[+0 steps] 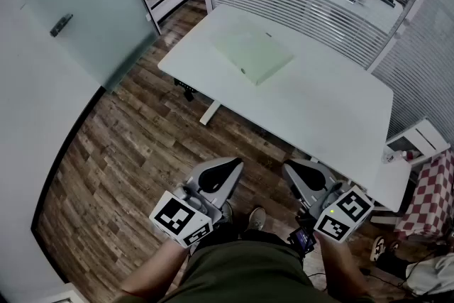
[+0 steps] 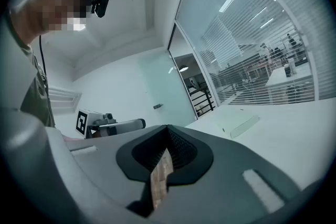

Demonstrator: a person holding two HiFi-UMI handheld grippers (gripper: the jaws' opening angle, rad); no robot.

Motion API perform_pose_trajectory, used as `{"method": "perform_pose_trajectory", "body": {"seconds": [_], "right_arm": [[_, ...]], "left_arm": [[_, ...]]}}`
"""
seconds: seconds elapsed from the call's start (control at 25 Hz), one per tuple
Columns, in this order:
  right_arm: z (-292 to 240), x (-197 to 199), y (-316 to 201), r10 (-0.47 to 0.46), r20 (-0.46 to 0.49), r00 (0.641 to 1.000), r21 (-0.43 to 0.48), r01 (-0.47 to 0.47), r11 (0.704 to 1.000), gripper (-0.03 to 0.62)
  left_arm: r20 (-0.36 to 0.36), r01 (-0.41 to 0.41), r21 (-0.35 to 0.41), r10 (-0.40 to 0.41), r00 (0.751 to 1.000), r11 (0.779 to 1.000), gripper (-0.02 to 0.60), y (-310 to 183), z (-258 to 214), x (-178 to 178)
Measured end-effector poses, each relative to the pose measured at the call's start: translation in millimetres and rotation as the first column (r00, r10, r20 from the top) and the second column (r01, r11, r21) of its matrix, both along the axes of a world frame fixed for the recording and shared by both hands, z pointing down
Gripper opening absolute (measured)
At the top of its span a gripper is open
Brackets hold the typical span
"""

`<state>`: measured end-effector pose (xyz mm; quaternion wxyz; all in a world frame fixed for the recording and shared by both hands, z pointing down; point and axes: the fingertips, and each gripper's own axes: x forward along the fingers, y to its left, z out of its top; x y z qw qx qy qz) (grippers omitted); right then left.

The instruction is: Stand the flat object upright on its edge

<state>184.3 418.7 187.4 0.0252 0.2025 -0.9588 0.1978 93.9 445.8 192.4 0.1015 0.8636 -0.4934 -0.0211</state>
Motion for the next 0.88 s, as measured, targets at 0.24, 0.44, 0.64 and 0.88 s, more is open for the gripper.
{"method": "perform_pose_trajectory", "body": {"seconds": [0.24, 0.44, 0.64, 0.88], "right_arm": [[1.9, 7.0, -0.7, -0.003, 0.001, 1.0, -0.006, 0.003, 1.0, 0.011], [4.4, 12.9, -2.2, -0.001, 0.014, 1.0, -0.014, 0.001, 1.0, 0.011], [11.5, 20.4, -9.2, 0.011, 0.019, 1.0, -0.033, -0.01, 0.999, 0.011], [21.5, 32.6, -21.2, 0.025, 0.01, 1.0, -0.057, -0.025, 0.998, 0.011]], "left_arm": [[0.0, -0.001, -0.004, 0.001, 1.0, 1.0, 0.0, -1.2, 1.0, 7.8], [0.0, -0.001, -0.011, 0.001, 1.0, 1.0, 0.0, -1.9, 4.7, 15.3], [0.0, 0.012, -0.024, -0.012, 1.0, 1.0, 0.0, -4.2, 11.3, 19.0], [0.007, 0.033, -0.038, -0.033, 0.999, 0.999, 0.0, -8.0, 17.8, 26.1]]}}
